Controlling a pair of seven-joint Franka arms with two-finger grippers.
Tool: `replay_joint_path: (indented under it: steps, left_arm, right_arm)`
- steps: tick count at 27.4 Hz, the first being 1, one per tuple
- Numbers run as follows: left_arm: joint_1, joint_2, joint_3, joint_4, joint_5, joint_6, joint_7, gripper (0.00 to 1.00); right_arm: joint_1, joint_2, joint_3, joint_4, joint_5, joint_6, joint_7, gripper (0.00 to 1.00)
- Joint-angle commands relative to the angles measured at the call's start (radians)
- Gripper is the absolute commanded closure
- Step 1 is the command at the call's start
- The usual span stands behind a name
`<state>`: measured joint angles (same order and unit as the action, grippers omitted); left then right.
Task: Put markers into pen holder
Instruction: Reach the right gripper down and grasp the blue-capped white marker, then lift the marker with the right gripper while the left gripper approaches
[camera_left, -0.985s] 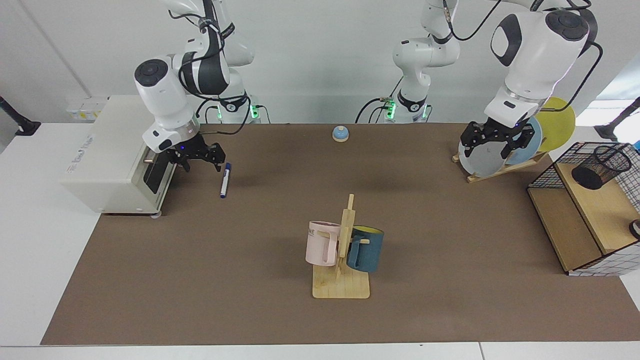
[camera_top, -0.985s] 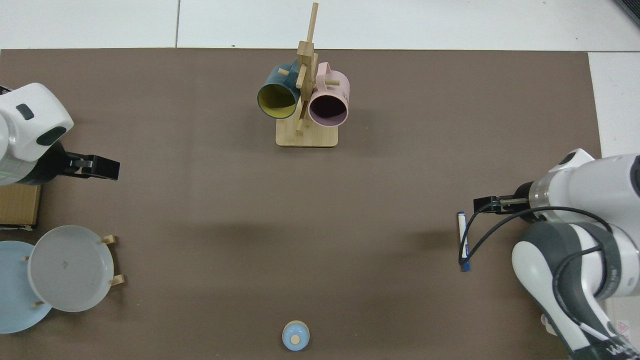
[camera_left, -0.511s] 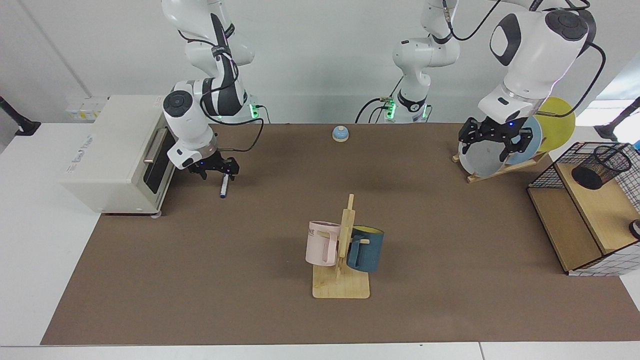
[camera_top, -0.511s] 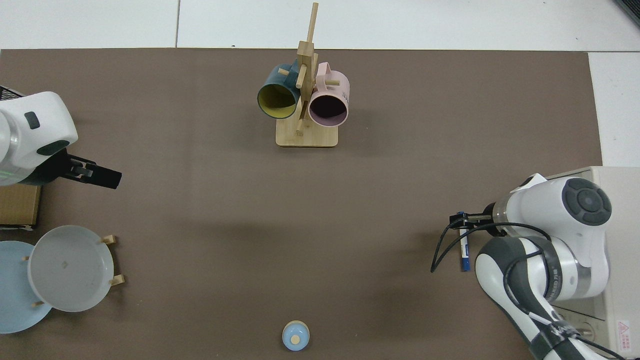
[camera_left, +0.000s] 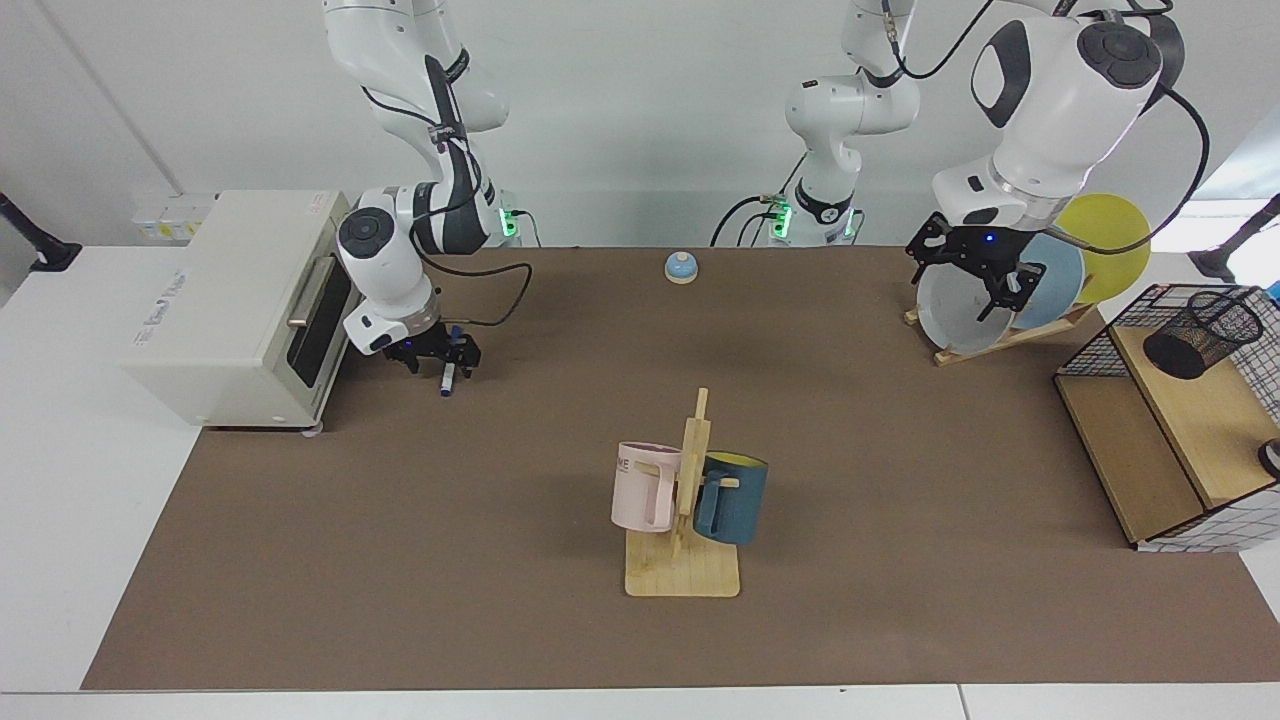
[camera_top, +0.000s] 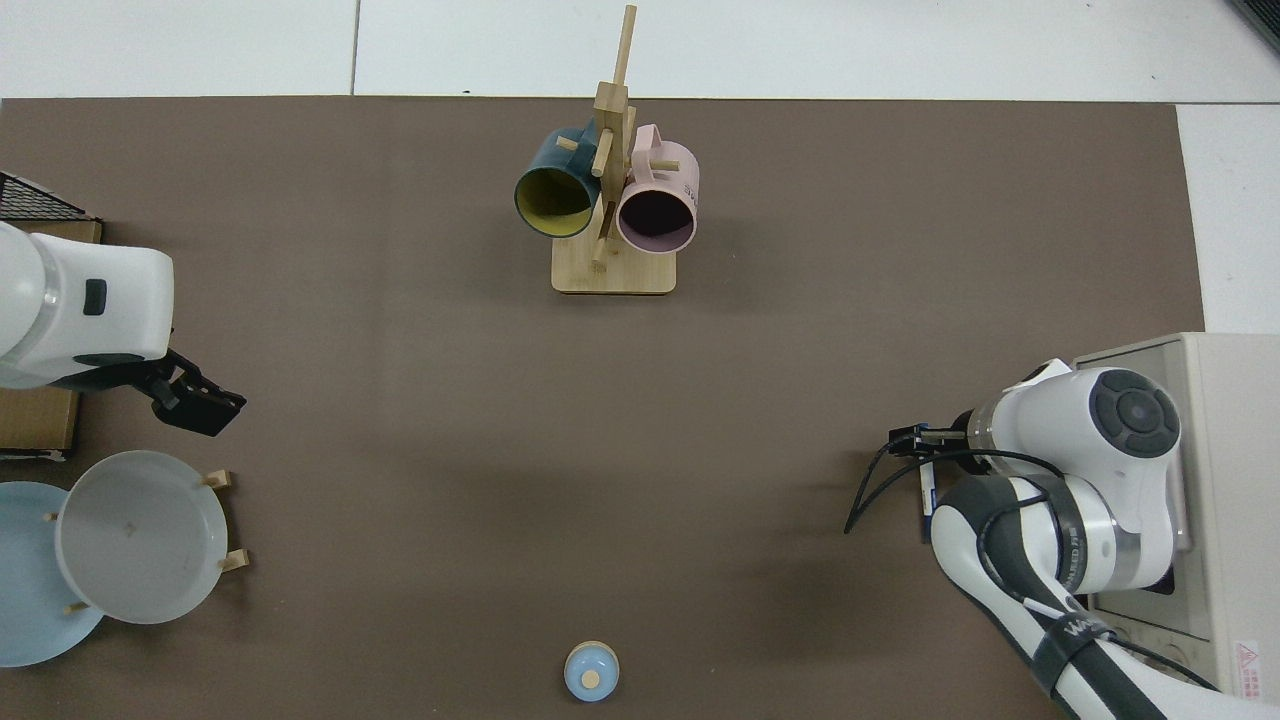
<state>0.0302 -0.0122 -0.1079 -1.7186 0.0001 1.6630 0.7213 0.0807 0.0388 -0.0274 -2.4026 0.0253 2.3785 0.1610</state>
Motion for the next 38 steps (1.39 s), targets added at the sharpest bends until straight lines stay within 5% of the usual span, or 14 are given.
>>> replay_joint_path:
  steps: [1, 7, 12, 19, 28, 38]
  left_arm:
    - [-0.012, -0.020, 0.005, -0.019, -0.015, -0.002, 0.116, 0.00]
    - [-0.027, -0.020, -0.016, -0.021, -0.015, 0.032, 0.314, 0.00]
    - [-0.029, -0.019, -0.038, -0.022, -0.015, 0.058, 0.421, 0.00]
    - [-0.029, -0.020, -0.099, -0.032, -0.015, 0.090, 0.530, 0.00]
    - [-0.035, -0.040, -0.142, -0.079, -0.017, 0.127, 0.604, 0.00]
    - [-0.047, -0.068, -0.144, -0.131, -0.077, 0.136, 0.586, 0.00]
  right_arm:
    - [-0.006, 0.006, 0.006, -0.006, 0.005, 0.022, 0.022, 0.00]
    - [-0.010, 0.029, 0.006, -0.004, 0.002, 0.022, 0.028, 0.04]
    - [-0.010, 0.032, 0.004, -0.001, 0.002, 0.018, 0.028, 0.33]
    - [-0.013, 0.032, 0.006, 0.000, 0.001, 0.002, 0.041, 1.00]
    - [-0.013, 0.019, 0.006, 0.020, 0.010, -0.031, 0.250, 1.00]
    - [0.004, -0.002, 0.010, 0.183, 0.103, -0.254, 0.541, 1.00]
